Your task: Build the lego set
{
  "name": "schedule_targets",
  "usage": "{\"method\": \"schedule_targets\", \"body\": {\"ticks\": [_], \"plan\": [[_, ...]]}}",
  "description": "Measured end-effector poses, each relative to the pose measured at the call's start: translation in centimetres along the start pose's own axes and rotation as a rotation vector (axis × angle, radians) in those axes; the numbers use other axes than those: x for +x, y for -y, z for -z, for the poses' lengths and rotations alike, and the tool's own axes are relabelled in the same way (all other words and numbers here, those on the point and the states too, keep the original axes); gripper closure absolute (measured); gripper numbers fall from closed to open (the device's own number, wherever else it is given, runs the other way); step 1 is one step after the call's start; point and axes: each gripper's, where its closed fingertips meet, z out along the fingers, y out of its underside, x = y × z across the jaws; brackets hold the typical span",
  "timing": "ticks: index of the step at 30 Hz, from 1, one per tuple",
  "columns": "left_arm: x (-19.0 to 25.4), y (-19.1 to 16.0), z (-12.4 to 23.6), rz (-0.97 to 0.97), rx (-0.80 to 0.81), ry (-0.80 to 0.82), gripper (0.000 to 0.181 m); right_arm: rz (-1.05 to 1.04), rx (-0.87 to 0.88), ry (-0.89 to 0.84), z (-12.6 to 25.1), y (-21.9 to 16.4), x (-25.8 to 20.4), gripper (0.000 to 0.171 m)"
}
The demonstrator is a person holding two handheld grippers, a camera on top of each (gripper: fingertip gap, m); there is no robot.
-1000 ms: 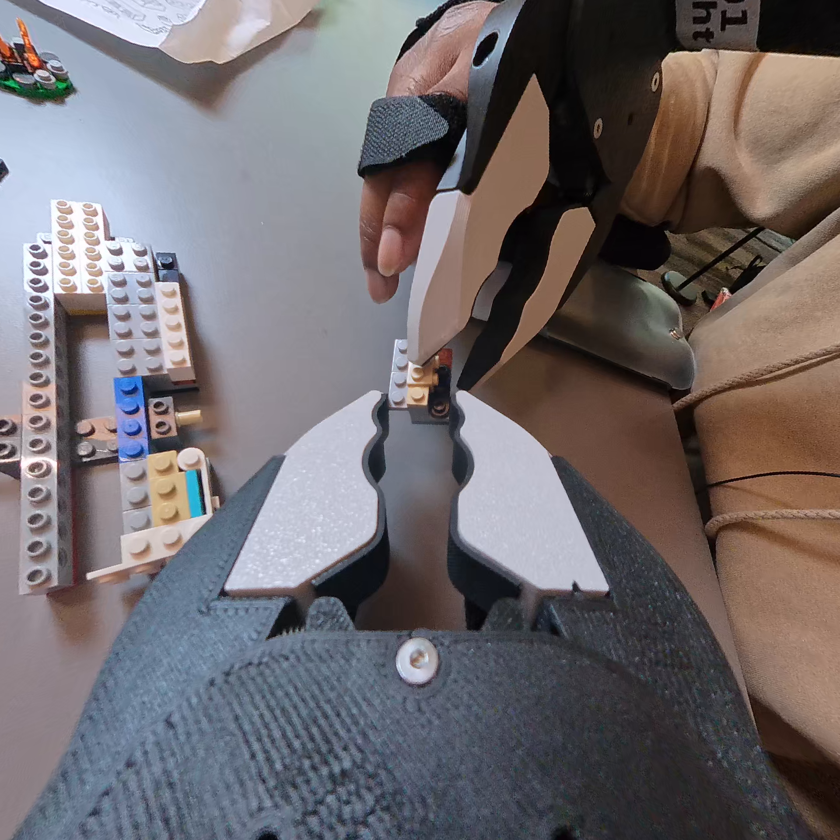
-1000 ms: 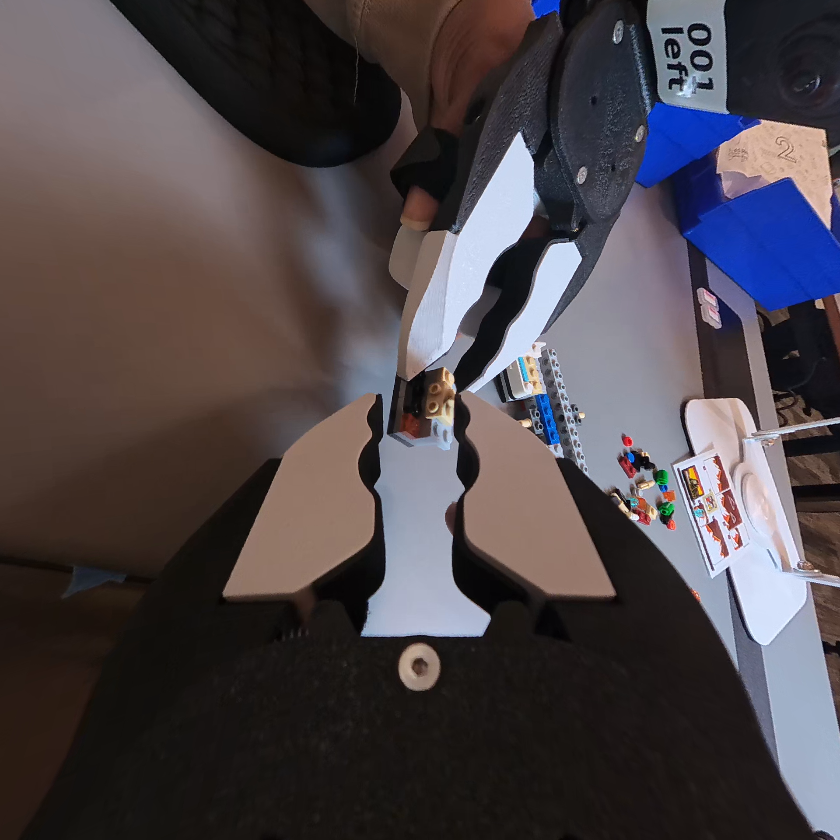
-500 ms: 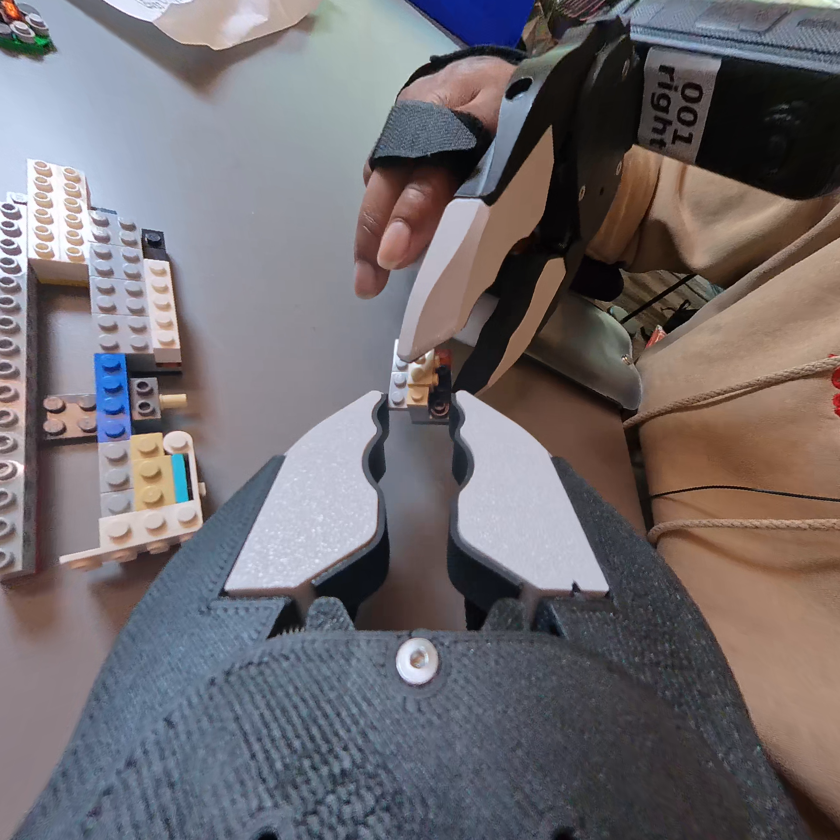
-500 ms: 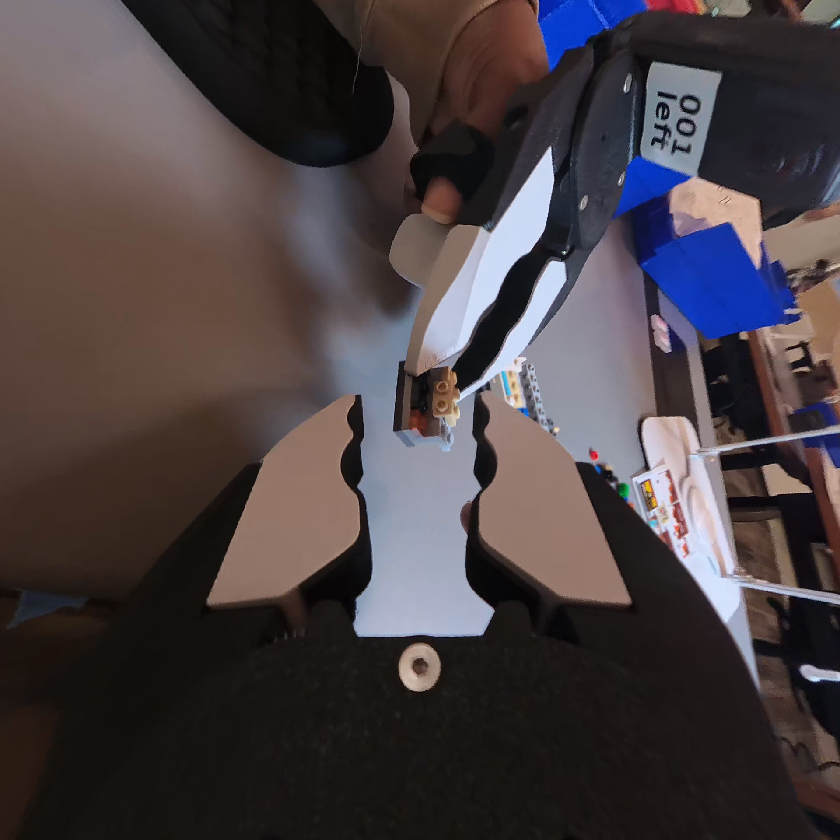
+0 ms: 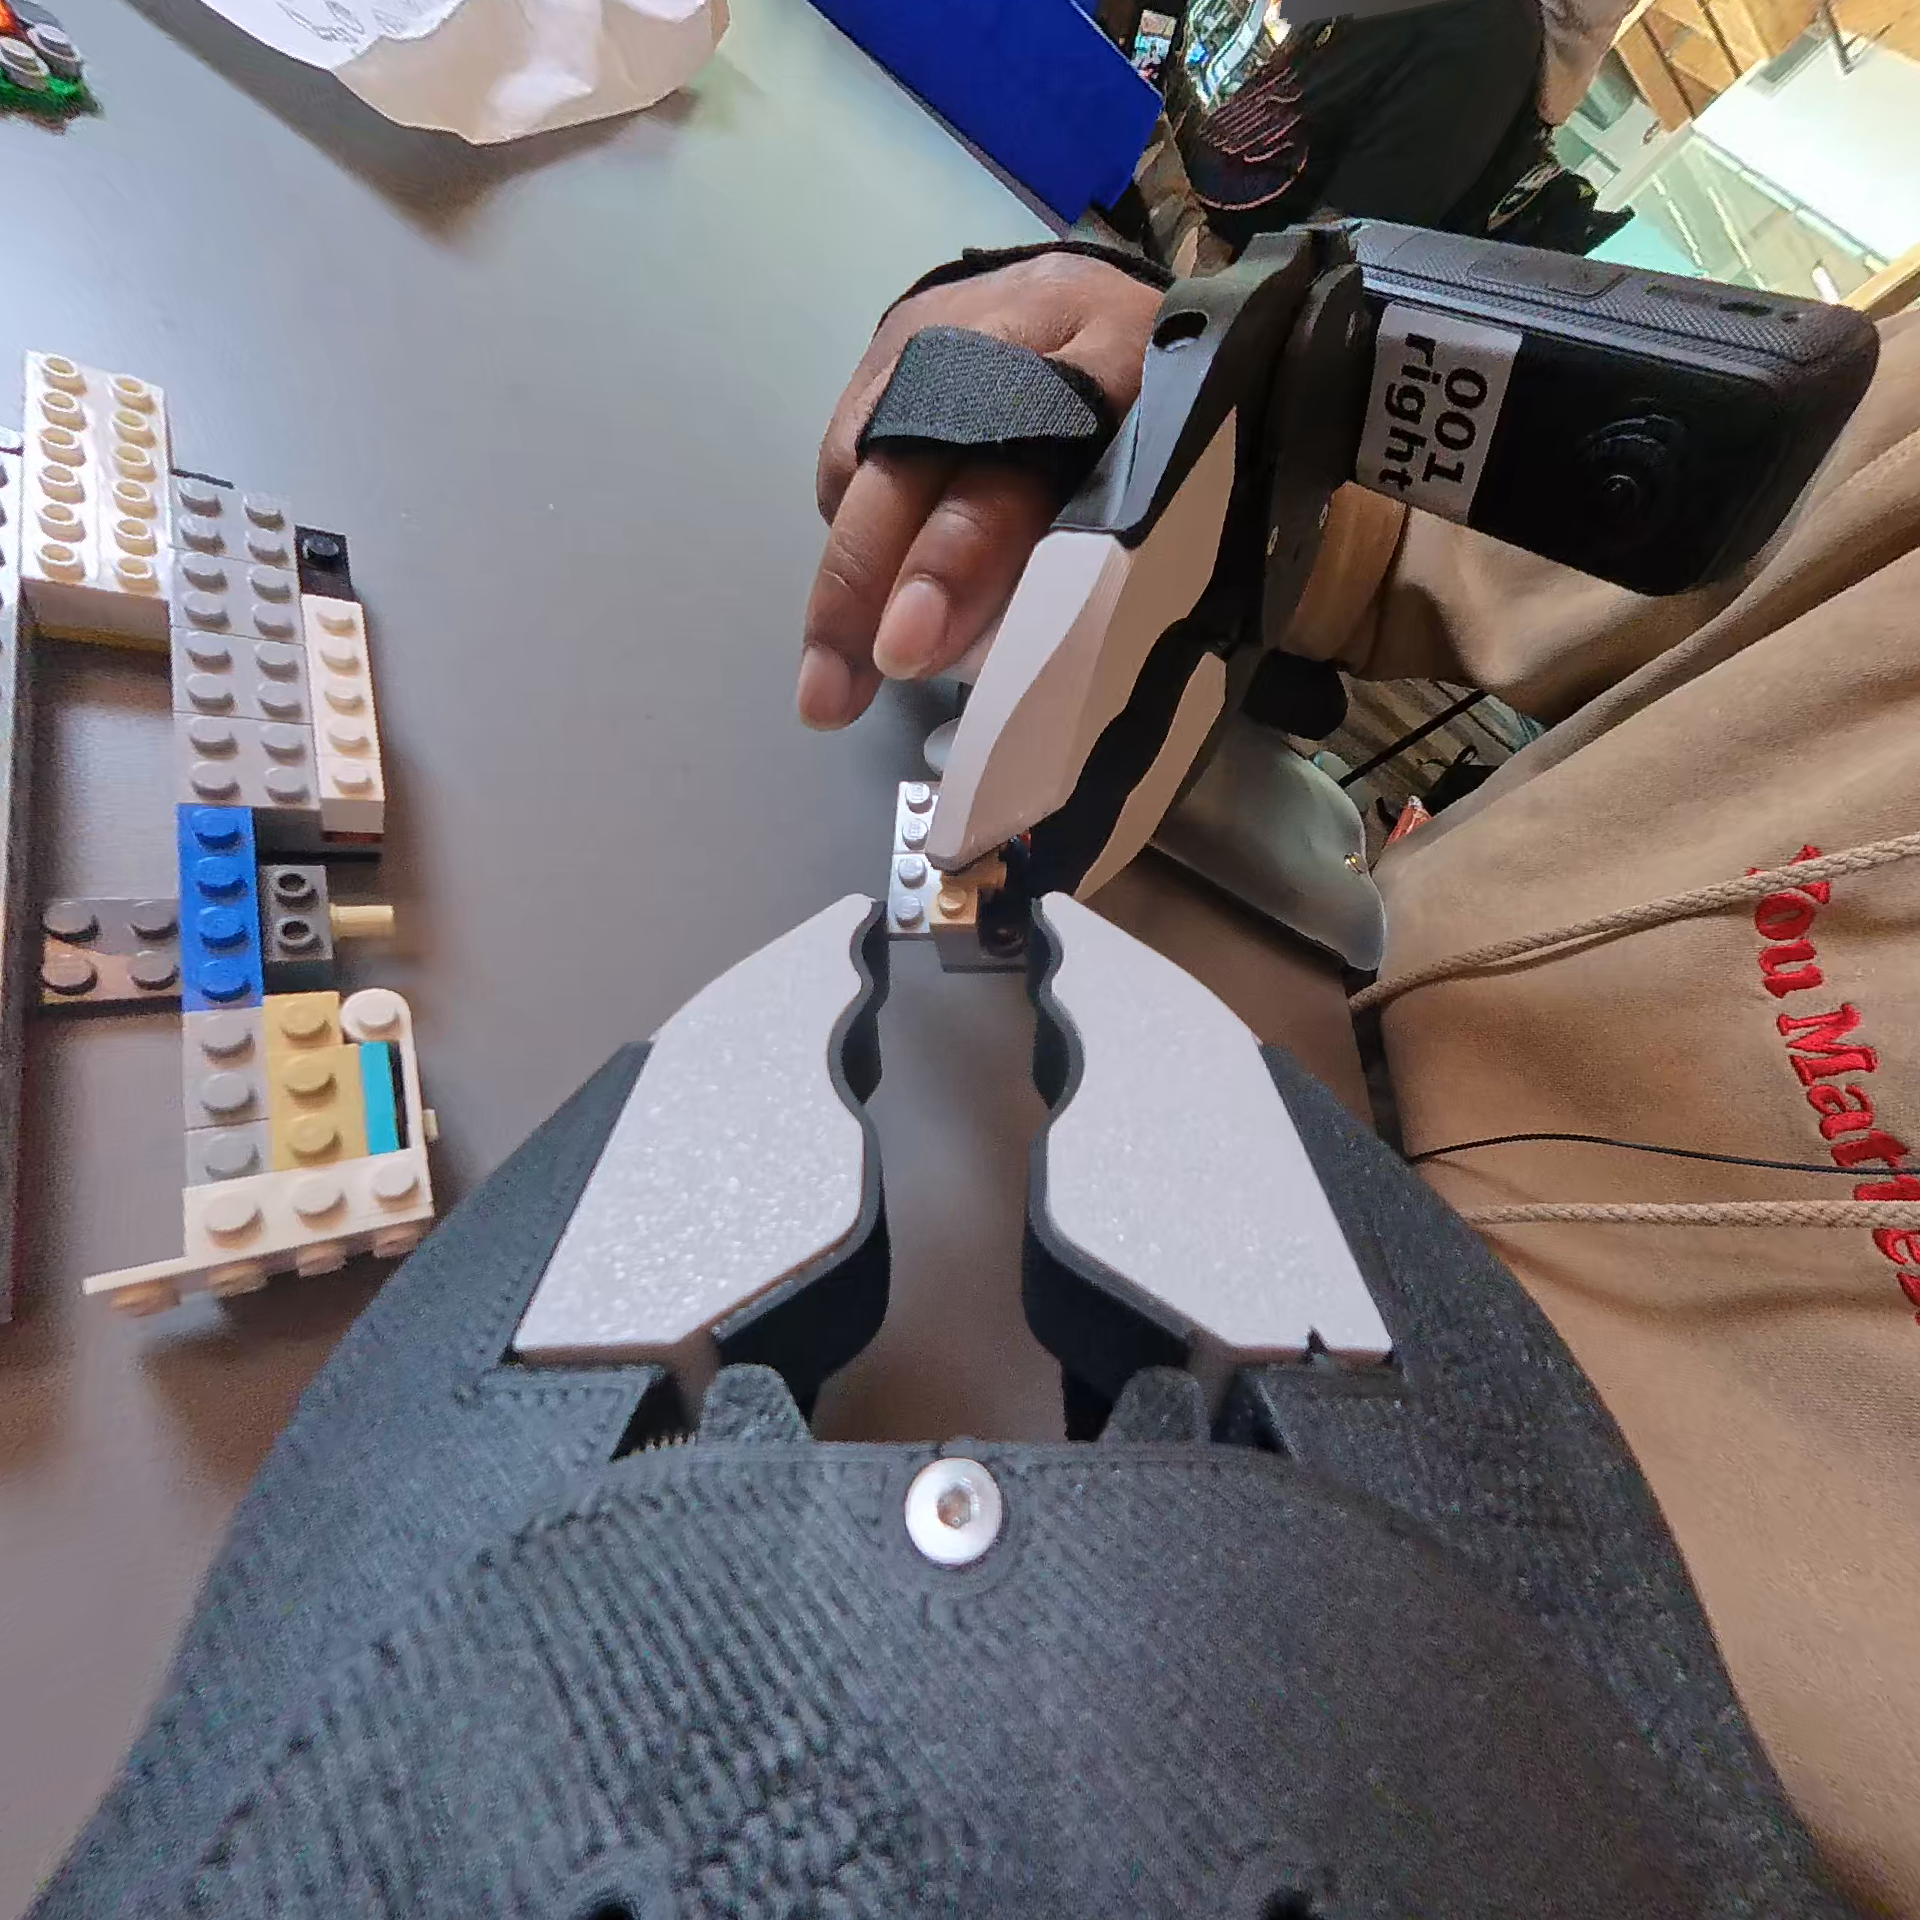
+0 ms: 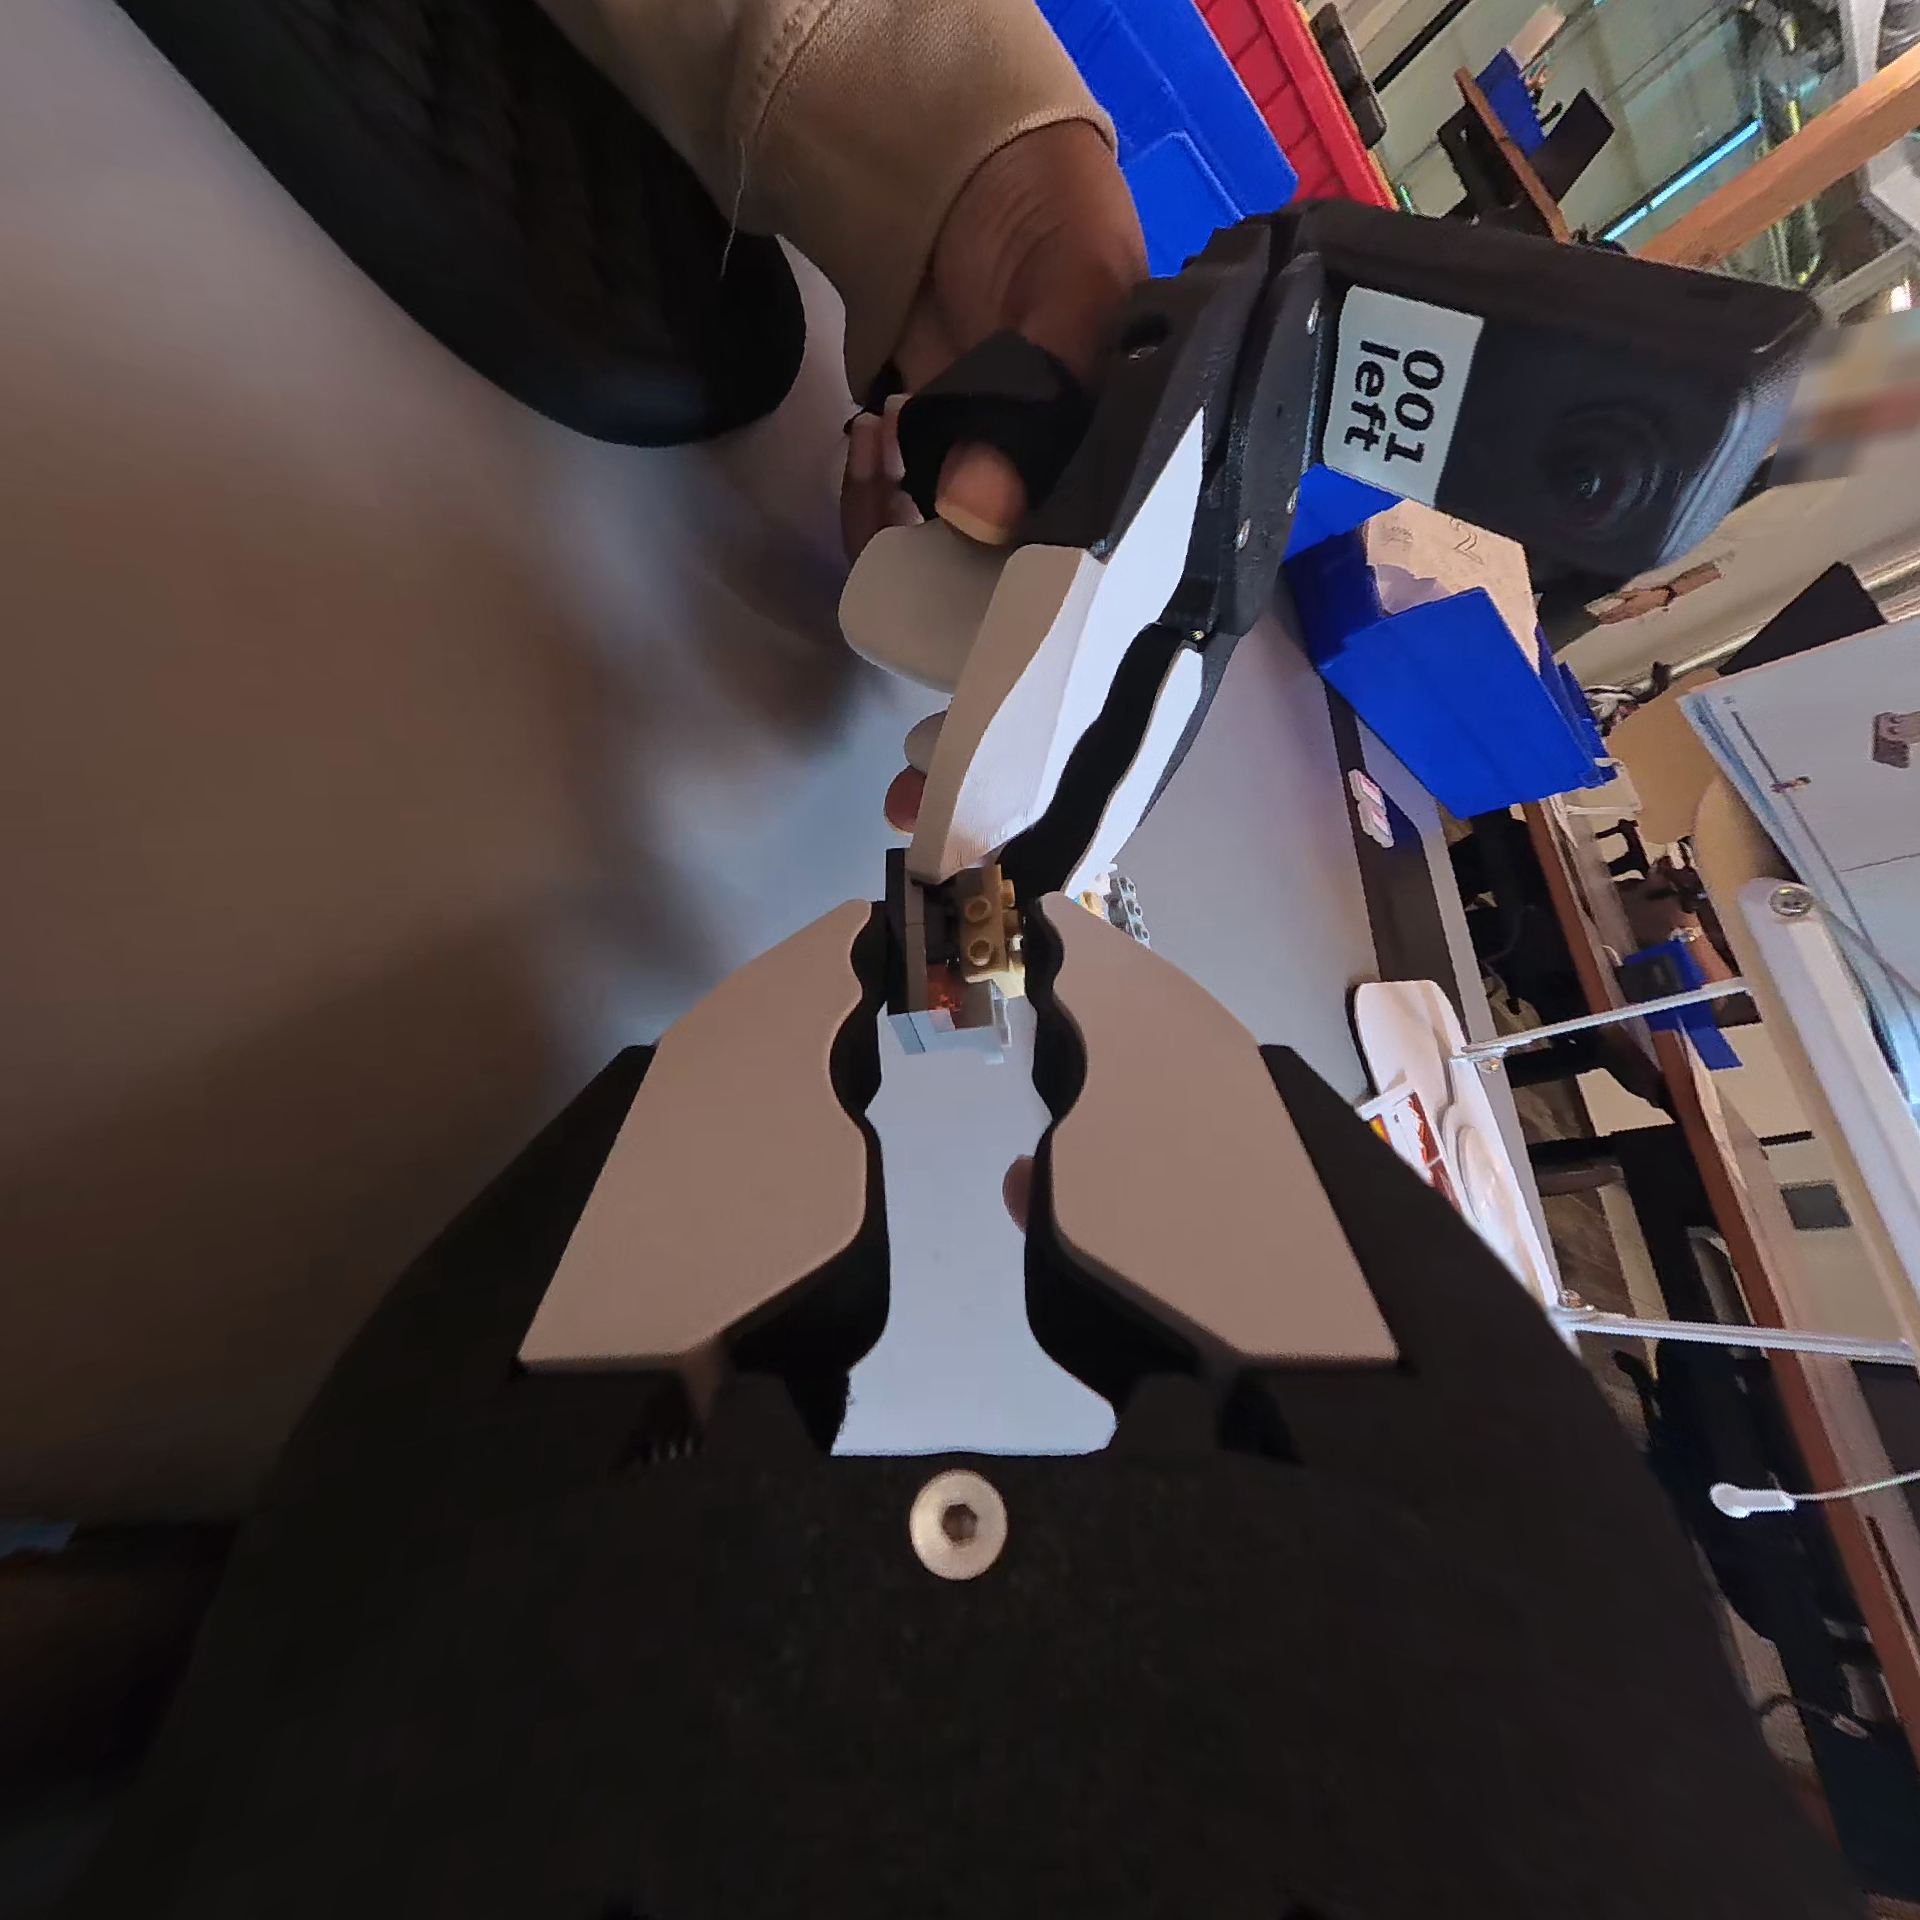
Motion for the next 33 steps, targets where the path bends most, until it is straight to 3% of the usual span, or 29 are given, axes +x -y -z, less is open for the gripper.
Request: {"method": "schedule_targets", "body": {"ticks": [23, 33], "plan": [[1.2, 0.7, 0.3, 0.044, 0.045, -0.088, 0.156, 0.021, 0.018, -0.023, 0.4, 0.6, 0.4, 0.147], [1.3, 0.7, 0.5, 0.088, 0.062, -0.137, 0.156, -0.077, 0.037, 0.002, 0.3, 0.9, 0.4, 0.148]]}}
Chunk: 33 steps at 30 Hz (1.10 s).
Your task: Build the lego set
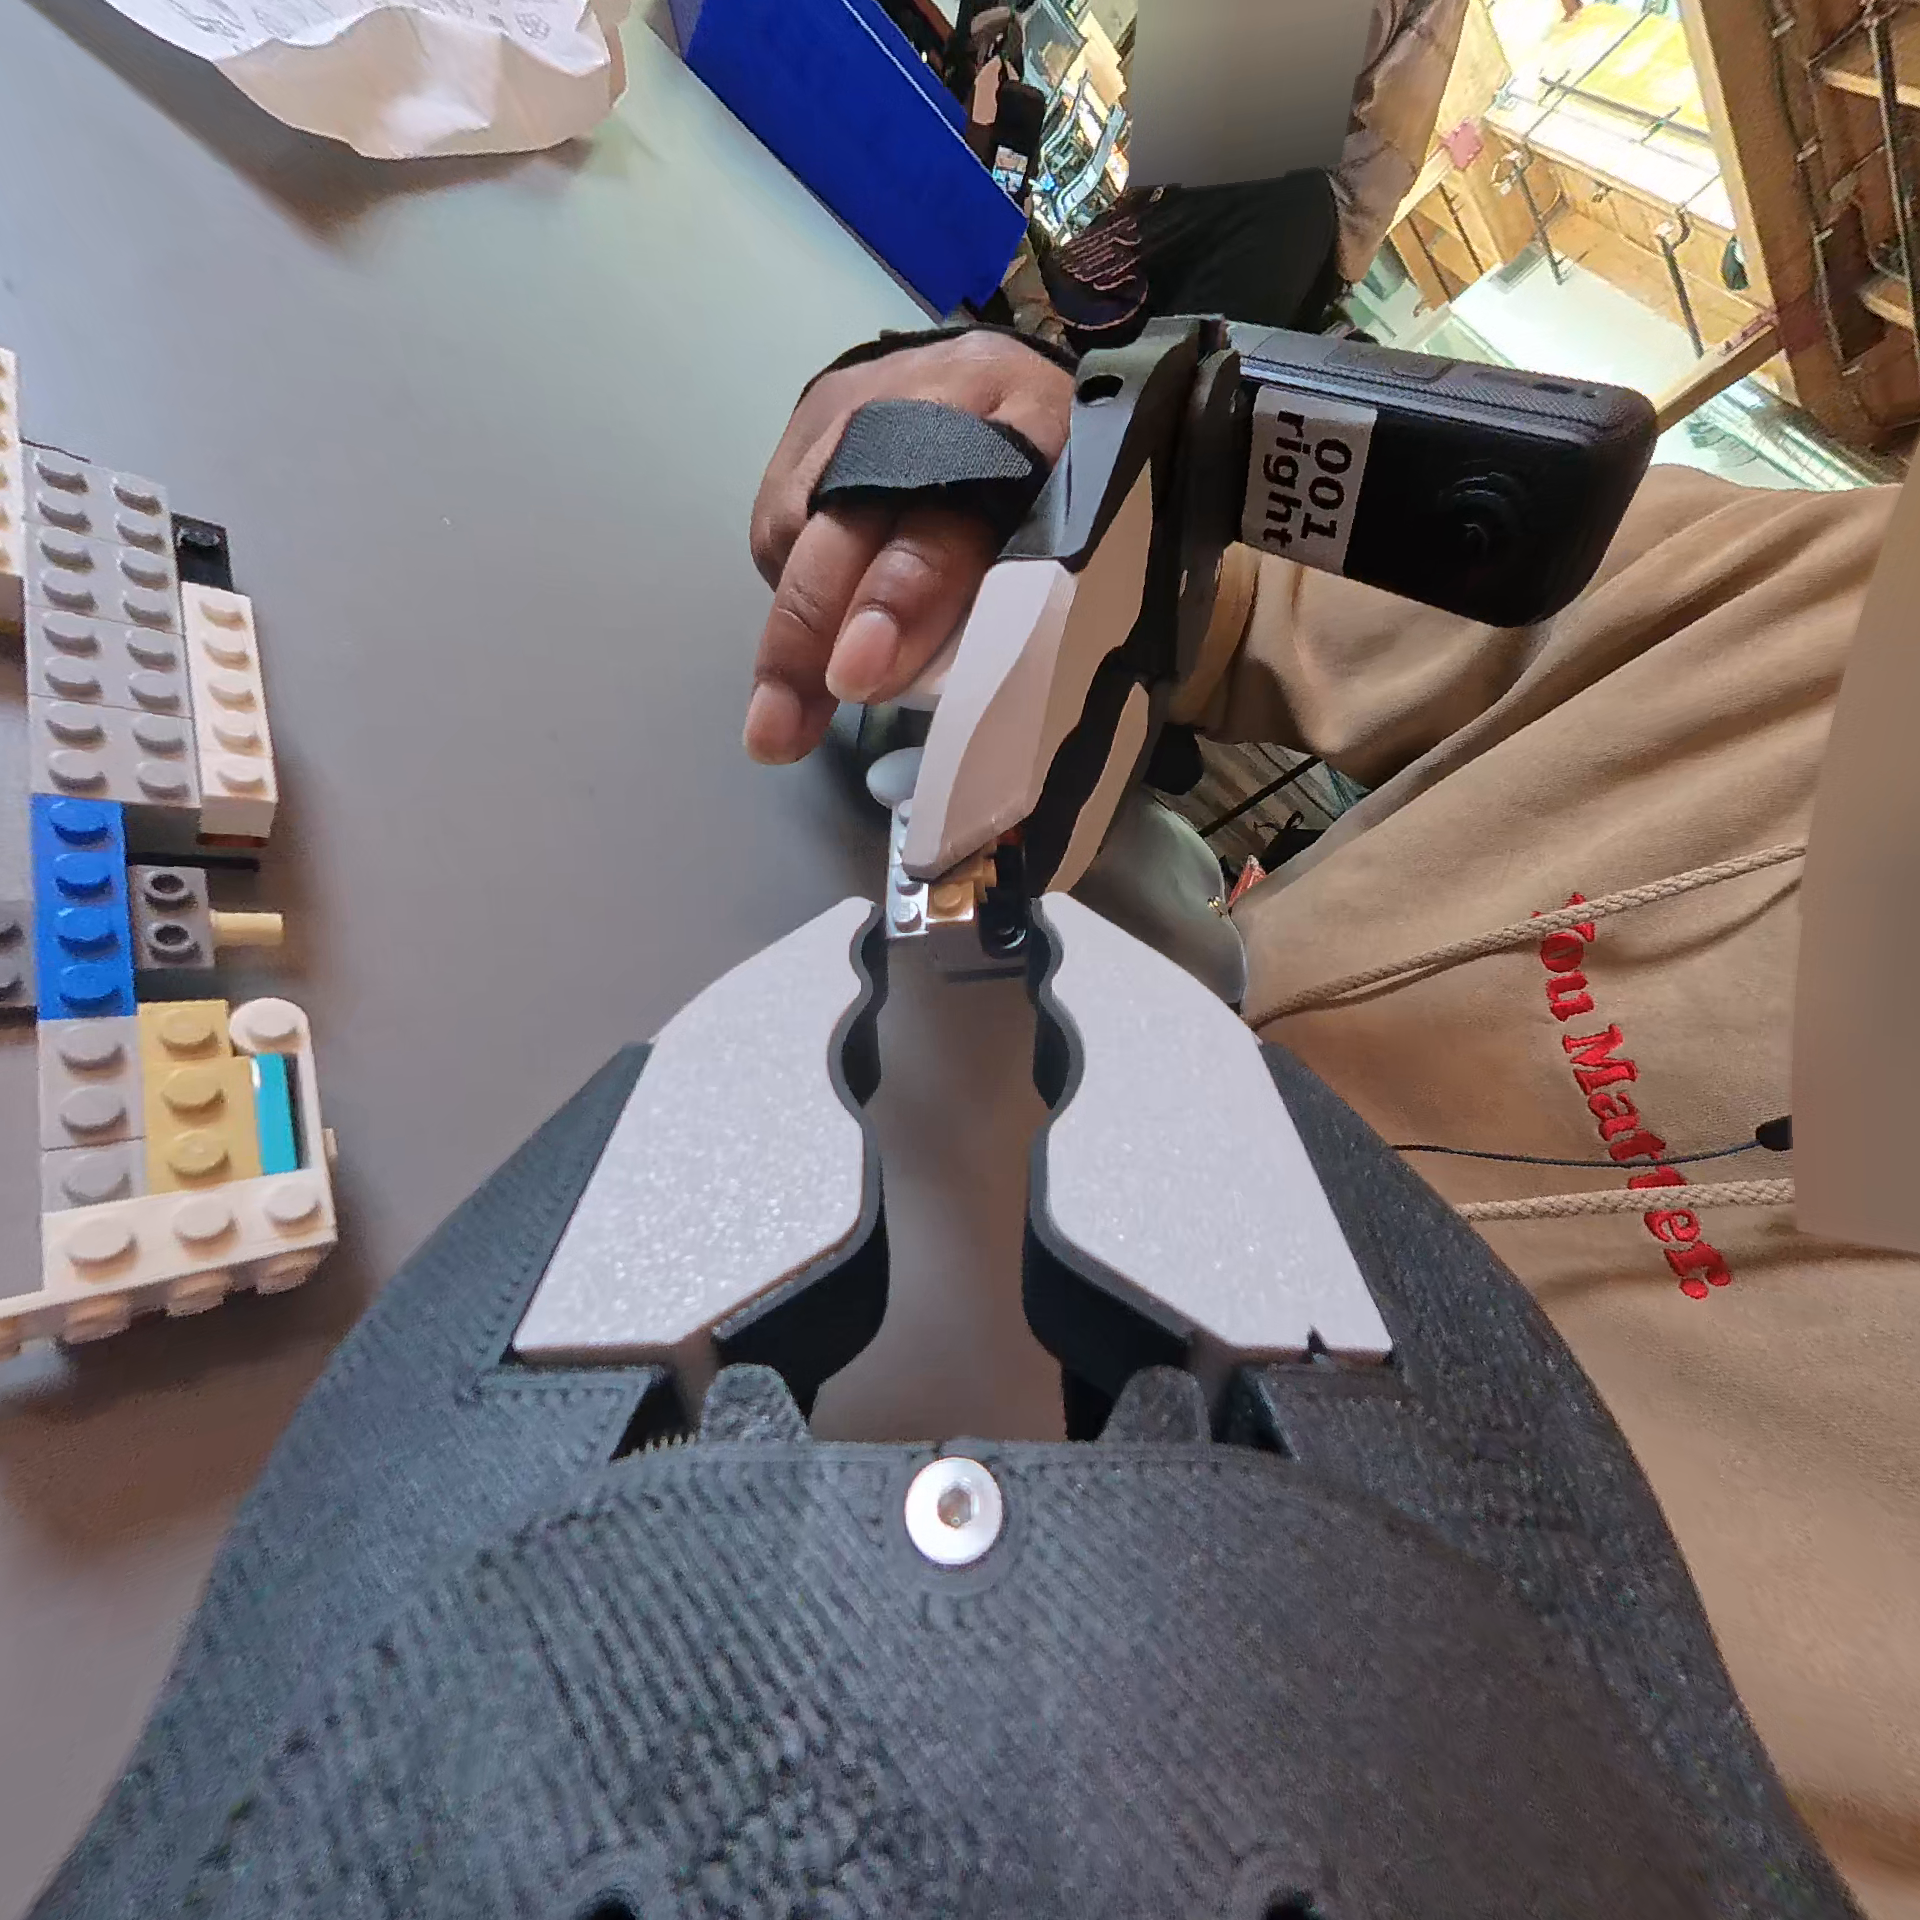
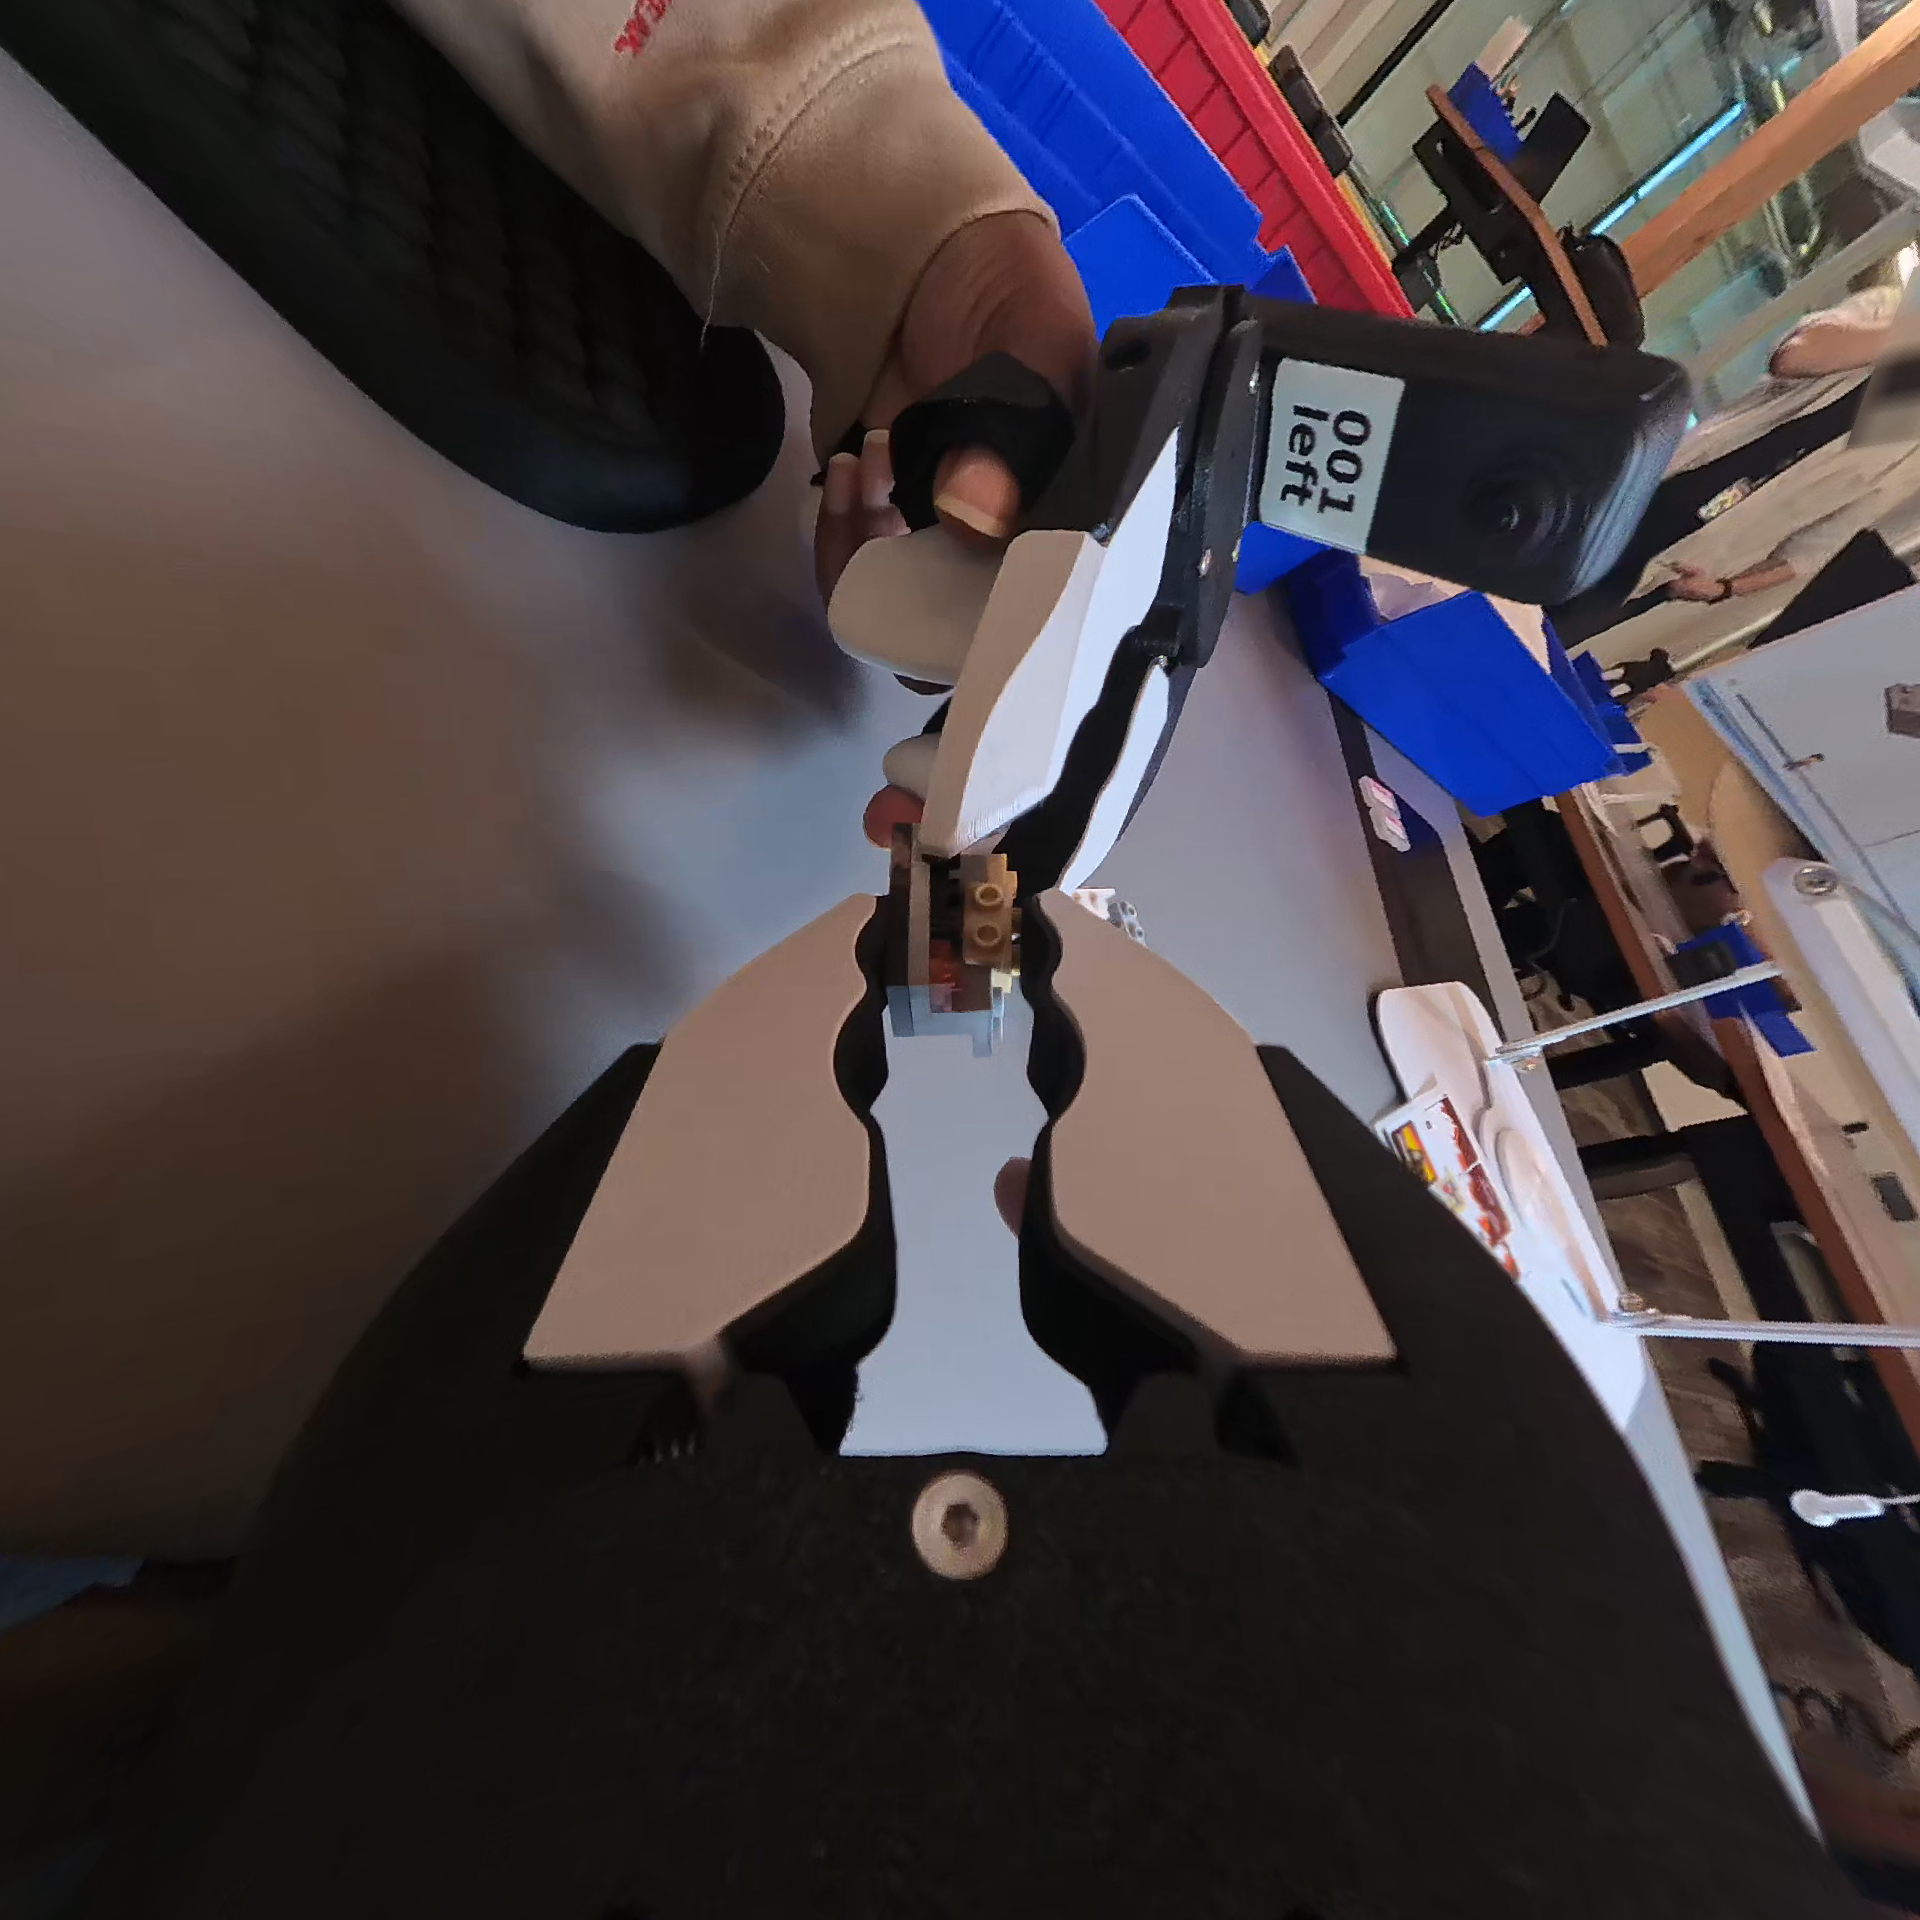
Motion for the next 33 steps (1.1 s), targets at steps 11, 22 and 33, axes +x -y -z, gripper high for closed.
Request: {"method": "schedule_targets", "body": {"ticks": [11, 22, 33], "plan": [[1.0, 0.8, -0.1, -0.036, 0.032, -0.009, 0.156, 0.005, 0.051, -0.02, 0.7, 1.0, 0.4, 0.148], [1.9, 0.6, -0.6, -0.055, 0.028, -0.041, 0.164, -0.048, 0.098, 0.033, 0.0, 2.1, -0.8, 0.148], [2.5, 4.3, 2.4, -0.345, 0.233, 0.115, 0.143, -0.124, 0.164, -0.121, 1.7, 2.7, 2.9, 0.148]]}}
